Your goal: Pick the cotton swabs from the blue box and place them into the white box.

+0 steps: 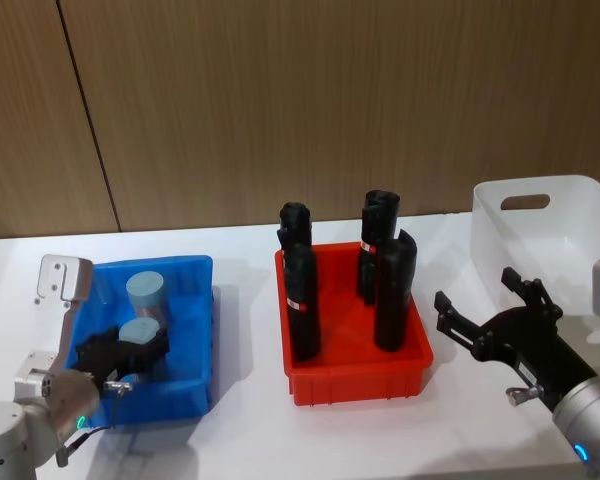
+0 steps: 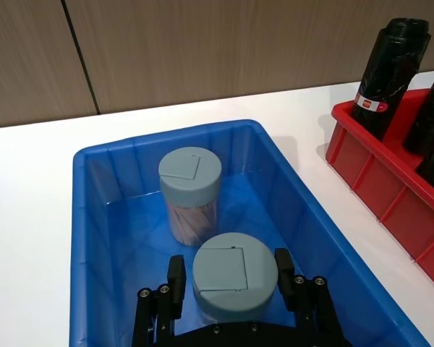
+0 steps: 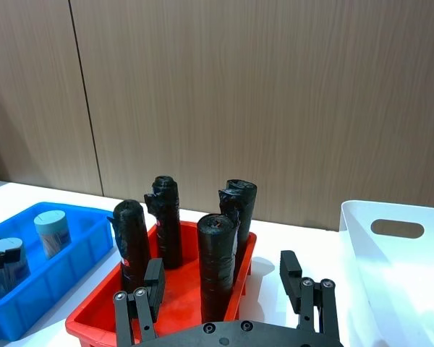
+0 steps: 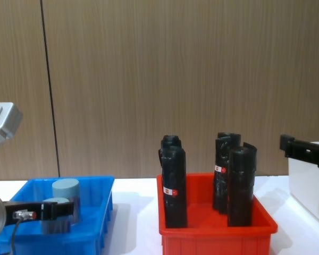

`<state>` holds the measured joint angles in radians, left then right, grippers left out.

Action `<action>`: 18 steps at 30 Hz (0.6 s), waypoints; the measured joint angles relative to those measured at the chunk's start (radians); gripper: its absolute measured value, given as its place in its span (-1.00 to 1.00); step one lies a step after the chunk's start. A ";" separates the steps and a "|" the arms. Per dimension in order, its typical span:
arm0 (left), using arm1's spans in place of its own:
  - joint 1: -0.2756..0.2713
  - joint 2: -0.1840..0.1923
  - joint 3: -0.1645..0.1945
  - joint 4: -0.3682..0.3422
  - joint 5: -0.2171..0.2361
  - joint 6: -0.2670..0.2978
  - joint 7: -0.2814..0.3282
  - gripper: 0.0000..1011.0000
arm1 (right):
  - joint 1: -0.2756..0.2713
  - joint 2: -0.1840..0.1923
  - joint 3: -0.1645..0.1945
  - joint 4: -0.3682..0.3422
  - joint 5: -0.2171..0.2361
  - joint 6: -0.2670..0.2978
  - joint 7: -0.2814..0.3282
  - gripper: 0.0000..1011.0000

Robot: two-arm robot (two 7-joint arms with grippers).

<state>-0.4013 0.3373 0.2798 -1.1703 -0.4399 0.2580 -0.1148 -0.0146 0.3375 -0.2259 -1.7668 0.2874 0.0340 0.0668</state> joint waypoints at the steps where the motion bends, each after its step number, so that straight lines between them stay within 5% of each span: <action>1: -0.001 -0.001 0.000 0.002 0.002 -0.003 -0.003 0.55 | 0.000 0.000 0.000 0.000 0.000 0.000 0.000 0.98; 5: -0.007 -0.003 0.002 0.011 0.011 -0.014 -0.017 0.33 | 0.000 0.000 0.000 0.000 0.000 0.000 0.000 0.98; 18: -0.003 0.001 0.001 -0.034 0.032 -0.041 -0.039 0.32 | 0.000 0.000 0.000 0.000 0.000 0.000 0.000 0.98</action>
<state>-0.4042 0.3384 0.2808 -1.2042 -0.4079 0.2169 -0.1543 -0.0146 0.3375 -0.2258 -1.7668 0.2874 0.0340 0.0668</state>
